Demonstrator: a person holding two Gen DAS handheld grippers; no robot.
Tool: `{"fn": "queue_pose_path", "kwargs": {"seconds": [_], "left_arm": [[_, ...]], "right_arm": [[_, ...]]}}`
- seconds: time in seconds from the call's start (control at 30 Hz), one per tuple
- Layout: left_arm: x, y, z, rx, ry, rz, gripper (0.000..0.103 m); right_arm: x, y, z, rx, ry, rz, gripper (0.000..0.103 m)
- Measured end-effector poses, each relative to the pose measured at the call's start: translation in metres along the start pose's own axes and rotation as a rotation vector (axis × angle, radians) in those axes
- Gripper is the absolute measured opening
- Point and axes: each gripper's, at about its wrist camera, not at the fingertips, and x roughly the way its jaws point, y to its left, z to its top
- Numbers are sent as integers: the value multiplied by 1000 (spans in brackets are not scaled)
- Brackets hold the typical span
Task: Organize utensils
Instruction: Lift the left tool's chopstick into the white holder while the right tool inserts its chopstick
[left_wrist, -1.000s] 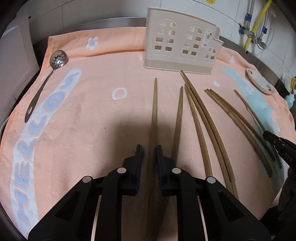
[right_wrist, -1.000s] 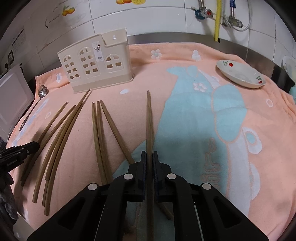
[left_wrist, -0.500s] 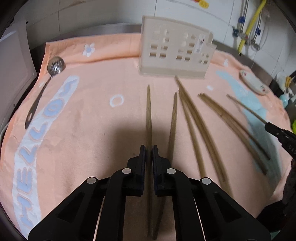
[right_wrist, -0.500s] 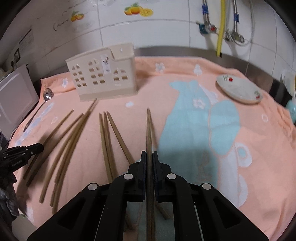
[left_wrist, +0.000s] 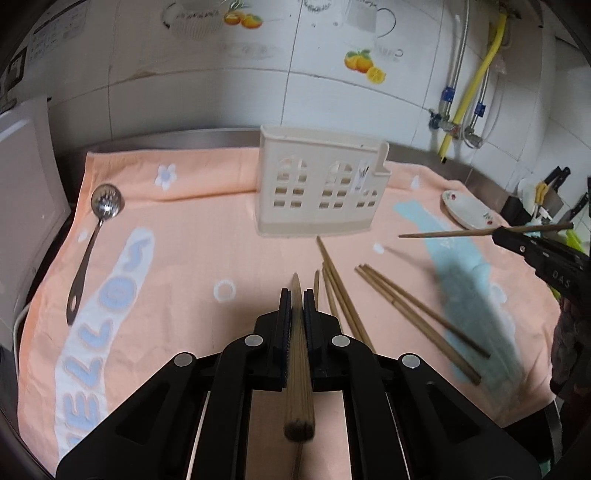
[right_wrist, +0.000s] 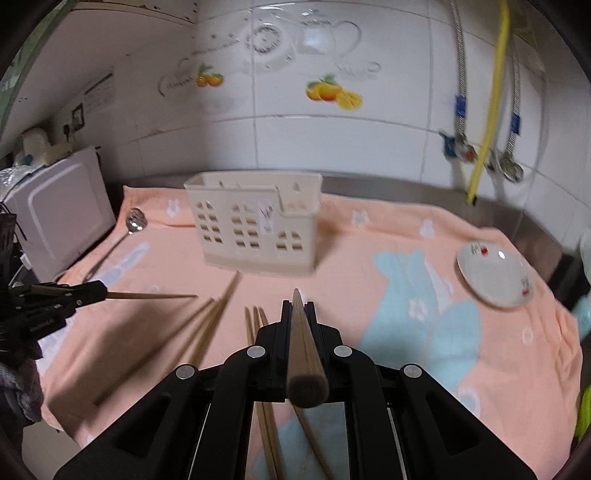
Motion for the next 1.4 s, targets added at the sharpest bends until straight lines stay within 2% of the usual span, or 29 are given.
{"fn": "queue_pose_path", "kwargs": {"seconds": [0.17, 0.47, 0.7, 0.9, 1.0, 1.2, 1.4], "left_arm": [[0, -3, 20, 27, -12, -13, 5], [-10, -15, 71, 96, -63, -30, 5], [-32, -29, 120, 143, -161, -29, 5], [-42, -41, 166, 180, -251, 8, 5], [-34, -45, 186, 198, -276, 46, 5], [10, -34, 202, 158, -199, 54, 5], [48, -14, 197, 88, -109, 28, 5]], "right_arm": [[4, 1, 28, -26, 2, 38, 7], [1, -9, 102, -65, -14, 62, 7], [36, -9, 138, -88, 93, 67, 7], [66, -10, 145, -107, 180, 53, 6], [76, -13, 146, -103, 205, 58, 6], [90, -16, 145, -101, 232, 56, 7], [98, -18, 143, -89, 235, 71, 7]]}}
